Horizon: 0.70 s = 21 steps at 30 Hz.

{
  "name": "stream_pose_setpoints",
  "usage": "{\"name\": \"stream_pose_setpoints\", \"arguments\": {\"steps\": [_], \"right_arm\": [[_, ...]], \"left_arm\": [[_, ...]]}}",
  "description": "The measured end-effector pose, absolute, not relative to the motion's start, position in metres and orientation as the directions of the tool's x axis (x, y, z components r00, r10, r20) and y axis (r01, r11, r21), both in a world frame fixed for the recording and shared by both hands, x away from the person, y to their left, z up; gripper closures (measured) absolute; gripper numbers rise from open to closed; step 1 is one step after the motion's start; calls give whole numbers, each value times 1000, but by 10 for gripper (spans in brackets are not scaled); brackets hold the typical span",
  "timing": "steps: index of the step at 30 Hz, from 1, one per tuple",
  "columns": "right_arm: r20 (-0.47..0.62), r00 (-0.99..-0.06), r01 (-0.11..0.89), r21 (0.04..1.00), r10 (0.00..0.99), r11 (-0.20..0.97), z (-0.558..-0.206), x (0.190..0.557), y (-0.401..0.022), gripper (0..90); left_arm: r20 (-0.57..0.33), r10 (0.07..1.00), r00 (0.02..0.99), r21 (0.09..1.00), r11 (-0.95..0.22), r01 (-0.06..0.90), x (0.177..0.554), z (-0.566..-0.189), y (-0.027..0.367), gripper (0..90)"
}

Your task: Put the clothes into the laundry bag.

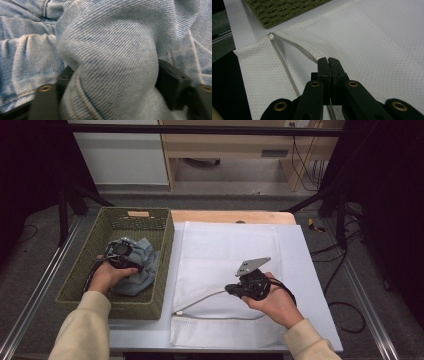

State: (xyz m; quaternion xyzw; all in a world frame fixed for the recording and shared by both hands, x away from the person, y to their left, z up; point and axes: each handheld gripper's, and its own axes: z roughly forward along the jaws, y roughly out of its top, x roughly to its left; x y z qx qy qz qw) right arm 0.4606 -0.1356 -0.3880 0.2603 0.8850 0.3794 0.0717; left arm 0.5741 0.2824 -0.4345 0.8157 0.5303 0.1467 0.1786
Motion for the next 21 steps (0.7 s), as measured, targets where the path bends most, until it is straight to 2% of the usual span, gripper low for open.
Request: {"name": "stream_pose_setpoints", "arguments": {"steps": [1,8,17,21], "right_arm": [[69,-854,407,707,516,579,-388,461,-136,892],[67,-855,403,710,515,578,-389,460,-134,892],[71,-853,404,716,517,569,-389,460,-134,892],[70,-852,404,717,518,568,-388,460,-134,892]], "left_arm": [[52,914,401,443,-381,811,574,-434,281,388],[35,905,424,434,-396,809,572,-431,280,552],[11,915,403,463,-362,809,571,-422,284,610],[49,912,408,502,-376,779,567,-412,285,617]]}}
